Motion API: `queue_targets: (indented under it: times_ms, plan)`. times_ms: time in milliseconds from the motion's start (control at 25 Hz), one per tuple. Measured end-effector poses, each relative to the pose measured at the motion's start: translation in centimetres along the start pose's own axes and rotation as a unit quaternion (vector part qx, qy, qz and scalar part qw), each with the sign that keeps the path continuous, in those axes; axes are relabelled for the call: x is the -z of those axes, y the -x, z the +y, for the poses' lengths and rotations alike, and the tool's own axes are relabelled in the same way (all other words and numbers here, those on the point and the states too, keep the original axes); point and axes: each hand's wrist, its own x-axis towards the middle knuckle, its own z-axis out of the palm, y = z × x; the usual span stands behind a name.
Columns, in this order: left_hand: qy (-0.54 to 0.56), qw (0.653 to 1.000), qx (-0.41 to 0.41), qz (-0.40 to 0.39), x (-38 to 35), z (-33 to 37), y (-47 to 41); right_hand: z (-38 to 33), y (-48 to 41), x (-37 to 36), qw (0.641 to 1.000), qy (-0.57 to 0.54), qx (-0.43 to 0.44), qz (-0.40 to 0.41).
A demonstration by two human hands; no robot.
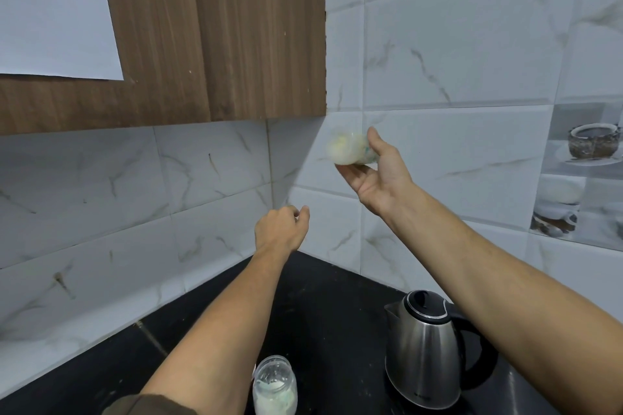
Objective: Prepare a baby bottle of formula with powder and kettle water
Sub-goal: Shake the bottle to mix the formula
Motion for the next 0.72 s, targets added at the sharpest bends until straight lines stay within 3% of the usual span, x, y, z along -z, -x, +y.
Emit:
queue_targets:
  times_ms: [160,240,400,600,720]
  plan:
    - [-0.004,1.000,-0.004,0.005,0.0,0.0,0.0,0.1,1.5,0.0,0.977,0.149,0.000,-0.153]
    - [-0.002,1.000,-0.005,0.000,-0.2,0.1,0.2,-0.1,1.6,-0.4,0.985,0.119,0.025,-0.126]
    - [-0.001,1.000,-0.004,0.000,-0.1,-0.1,0.4,-0.5,0.5,-0.7,0.998,-0.044,0.037,0.004]
    - [0.002,1.000,0.004,0.002,0.5,0.0,-0.2,0.1,2.1,-0.4,0.980,0.147,0.039,-0.130]
    - [0.002,1.000,0.000,0.001,0.6,0.1,0.0,-0.3,1.2,-0.8,0.993,0.073,0.070,-0.063]
